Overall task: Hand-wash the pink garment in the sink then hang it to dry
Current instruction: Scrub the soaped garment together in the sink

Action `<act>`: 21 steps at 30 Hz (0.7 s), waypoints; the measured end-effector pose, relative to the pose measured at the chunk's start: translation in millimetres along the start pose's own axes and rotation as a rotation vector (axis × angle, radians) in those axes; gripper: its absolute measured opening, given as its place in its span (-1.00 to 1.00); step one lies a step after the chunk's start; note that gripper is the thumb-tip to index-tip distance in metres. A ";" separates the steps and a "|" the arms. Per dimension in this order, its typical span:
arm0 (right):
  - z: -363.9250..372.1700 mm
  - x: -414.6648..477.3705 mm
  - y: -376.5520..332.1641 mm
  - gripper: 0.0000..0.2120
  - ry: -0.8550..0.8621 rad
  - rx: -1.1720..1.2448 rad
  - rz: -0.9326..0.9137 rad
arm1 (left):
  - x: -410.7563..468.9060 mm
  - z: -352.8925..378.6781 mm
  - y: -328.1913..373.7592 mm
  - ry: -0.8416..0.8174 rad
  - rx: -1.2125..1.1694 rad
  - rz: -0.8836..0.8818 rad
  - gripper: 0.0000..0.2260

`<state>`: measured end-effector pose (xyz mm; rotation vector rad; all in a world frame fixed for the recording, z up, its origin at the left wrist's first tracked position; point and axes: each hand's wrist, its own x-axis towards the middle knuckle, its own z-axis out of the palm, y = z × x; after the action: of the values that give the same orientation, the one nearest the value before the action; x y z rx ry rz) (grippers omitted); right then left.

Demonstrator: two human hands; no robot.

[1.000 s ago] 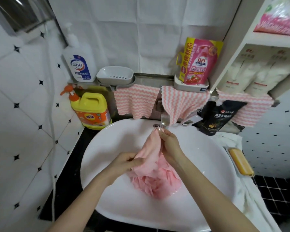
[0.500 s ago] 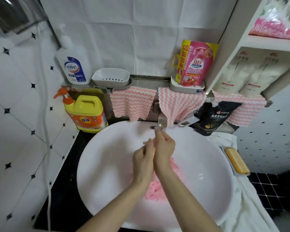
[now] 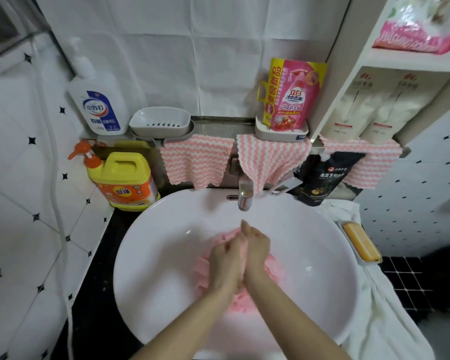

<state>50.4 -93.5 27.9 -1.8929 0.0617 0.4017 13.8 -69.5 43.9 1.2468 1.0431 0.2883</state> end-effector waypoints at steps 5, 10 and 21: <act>1.7 -9.1 12.3 -0.70 0.017 0.164 0.087 | -5.6 -2.5 -7.5 -0.032 0.052 -0.082 -0.81; -0.3 -20.9 17.6 -0.72 -0.064 0.228 0.144 | -8.6 2.2 -21.6 0.026 0.104 -0.114 -0.73; -7.7 -26.8 14.4 -0.70 -0.102 0.131 0.247 | -15.6 -5.5 -11.6 -0.007 0.059 -0.139 -0.70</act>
<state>23.7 -109.8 25.3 -1.7376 0.2501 0.6462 -2.8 -80.8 41.7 1.2208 1.1329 0.1467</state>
